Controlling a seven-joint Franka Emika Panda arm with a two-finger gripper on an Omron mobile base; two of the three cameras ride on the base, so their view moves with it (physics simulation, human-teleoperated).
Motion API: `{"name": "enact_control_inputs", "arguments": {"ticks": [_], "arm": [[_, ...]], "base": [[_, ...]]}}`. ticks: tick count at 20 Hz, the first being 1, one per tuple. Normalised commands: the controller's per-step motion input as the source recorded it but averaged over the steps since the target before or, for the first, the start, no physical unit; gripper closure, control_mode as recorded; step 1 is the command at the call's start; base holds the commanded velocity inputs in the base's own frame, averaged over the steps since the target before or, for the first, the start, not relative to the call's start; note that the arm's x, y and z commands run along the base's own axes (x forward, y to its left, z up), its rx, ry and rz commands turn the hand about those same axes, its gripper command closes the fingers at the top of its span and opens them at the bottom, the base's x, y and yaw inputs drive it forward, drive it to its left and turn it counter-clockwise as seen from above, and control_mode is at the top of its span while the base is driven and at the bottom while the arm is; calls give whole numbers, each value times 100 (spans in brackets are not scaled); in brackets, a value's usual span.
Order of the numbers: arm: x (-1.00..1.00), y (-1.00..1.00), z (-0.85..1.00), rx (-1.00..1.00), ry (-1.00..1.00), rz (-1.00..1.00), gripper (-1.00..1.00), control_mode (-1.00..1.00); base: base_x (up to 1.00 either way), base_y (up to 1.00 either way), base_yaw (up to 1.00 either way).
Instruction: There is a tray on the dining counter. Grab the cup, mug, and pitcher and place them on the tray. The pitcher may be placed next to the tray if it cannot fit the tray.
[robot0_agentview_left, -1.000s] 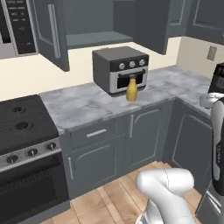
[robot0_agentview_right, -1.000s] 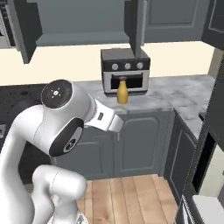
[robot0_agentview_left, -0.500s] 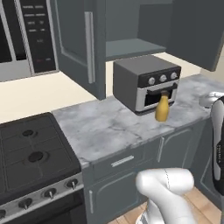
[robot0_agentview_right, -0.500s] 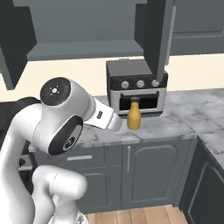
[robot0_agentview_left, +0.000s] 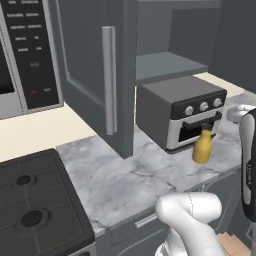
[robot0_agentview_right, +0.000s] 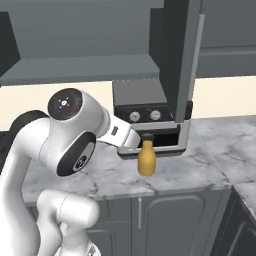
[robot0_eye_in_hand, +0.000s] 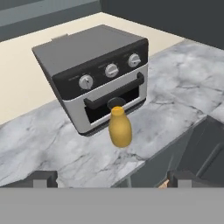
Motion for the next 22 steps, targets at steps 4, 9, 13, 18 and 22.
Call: {"name": "enact_control_inputs", "arguments": {"ticks": [4, 9, 13, 18, 22], "arm": [[0, 0, 0, 0, 0, 0, -100, 100], [0, 0, 0, 0, 0, 0, -100, 100], [0, 0, 0, 0, 0, 0, -100, 100], [0, 0, 0, 0, 0, 0, -100, 100], [0, 0, 0, 0, 0, 0, -100, 100]], "base": [[97, 15, 0], [98, -35, 3], [100, -13, 13], [91, -30, -2], [1, -82, -36]]}}
